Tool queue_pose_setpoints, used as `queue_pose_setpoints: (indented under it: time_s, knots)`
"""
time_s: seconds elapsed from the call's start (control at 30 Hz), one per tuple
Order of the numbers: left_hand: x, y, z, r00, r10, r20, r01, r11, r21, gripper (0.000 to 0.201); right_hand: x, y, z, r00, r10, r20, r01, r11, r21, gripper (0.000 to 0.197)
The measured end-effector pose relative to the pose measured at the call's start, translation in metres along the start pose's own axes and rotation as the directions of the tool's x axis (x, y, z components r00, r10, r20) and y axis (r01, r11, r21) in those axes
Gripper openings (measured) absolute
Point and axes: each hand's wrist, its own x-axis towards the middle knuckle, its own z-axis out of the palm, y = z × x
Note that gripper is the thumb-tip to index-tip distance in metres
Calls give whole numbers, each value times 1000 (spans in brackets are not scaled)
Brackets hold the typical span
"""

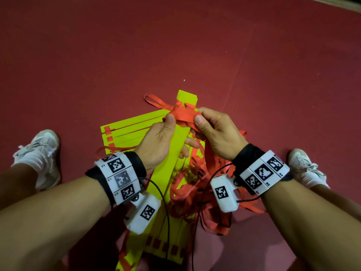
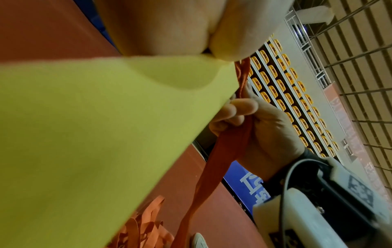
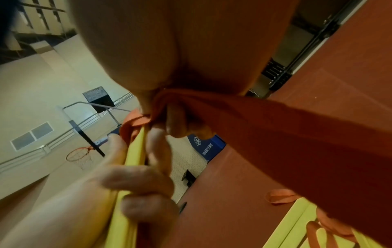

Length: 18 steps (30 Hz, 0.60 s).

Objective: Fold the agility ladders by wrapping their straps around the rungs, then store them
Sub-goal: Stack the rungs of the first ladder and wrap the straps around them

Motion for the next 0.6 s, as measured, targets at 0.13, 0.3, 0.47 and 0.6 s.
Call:
queue_pose_setpoints:
  time_s: [0.13, 0.3, 0.47, 0.6]
  knots:
    - [2, -7, -8, 992, 16, -128, 9, 980, 197, 103, 1, -5, 4, 999, -48, 2, 47, 993, 106, 29]
    - [1, -4, -4, 994, -106, -39, 106, 994, 13, 116, -2, -7, 4, 998, -69, -6, 69, 983, 169, 23]
    - [0, -1, 0, 994, -84, -76, 85, 996, 14, 112, -1, -7, 4, 999, -27, 21, 21, 972, 234, 19]
    - [1, -6, 6, 995, -58, -76, 51, 995, -89, 124, -1, -7, 10, 998, 35, 45, -50, 916, 397, 19]
